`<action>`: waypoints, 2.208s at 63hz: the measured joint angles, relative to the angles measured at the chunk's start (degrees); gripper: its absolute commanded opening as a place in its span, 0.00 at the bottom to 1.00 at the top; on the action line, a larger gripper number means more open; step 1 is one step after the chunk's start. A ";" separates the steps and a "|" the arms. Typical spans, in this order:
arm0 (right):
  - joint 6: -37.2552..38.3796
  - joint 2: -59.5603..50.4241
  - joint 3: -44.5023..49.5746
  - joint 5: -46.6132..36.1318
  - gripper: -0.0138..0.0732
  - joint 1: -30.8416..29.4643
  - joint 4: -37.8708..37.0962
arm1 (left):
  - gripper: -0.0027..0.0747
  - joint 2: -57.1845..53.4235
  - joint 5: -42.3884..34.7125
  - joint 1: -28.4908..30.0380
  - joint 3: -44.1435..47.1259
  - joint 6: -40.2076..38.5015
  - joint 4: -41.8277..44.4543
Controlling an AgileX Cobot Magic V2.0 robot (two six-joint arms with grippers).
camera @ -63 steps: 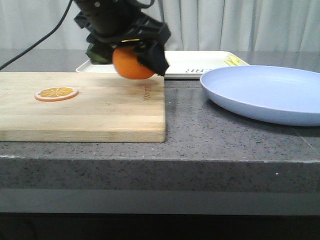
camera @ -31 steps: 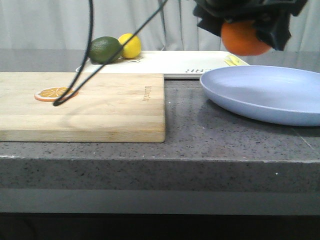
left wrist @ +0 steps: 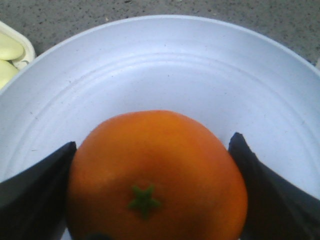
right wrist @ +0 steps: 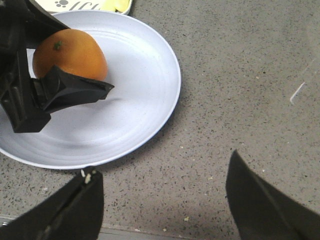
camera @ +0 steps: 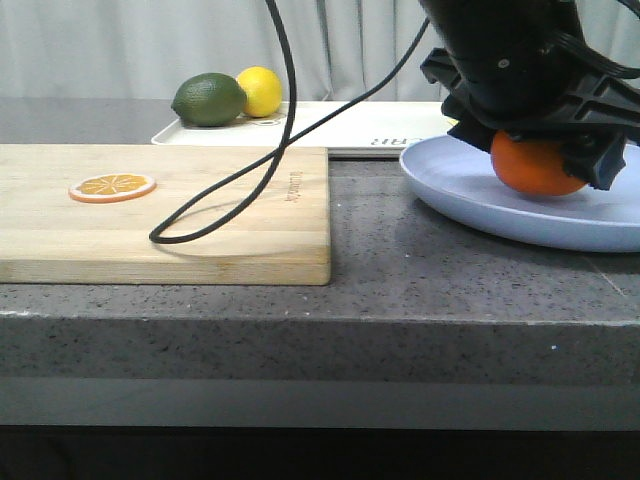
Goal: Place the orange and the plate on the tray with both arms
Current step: 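Lower the orange onto the blue plate, open the left gripper, withdraw, then move the right gripper to the blue plate's rim nearest the robot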
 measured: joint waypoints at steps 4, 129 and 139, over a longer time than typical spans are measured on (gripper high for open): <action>0.00 0.00 0.00 0.00 0.77 0.00 0.00 | 0.83 0.00 -0.09 0.00 -0.02 0.00 0.00; 0.00 0.00 0.00 1.63 0.71 0.00 0.00 | 0.86 -86.54 15.15 22.41 60.76 -3.01 0.43; 0.00 1.52 -1.18 5.18 0.71 0.00 0.00 | 0.86 -86.66 15.15 22.41 61.13 -3.01 0.43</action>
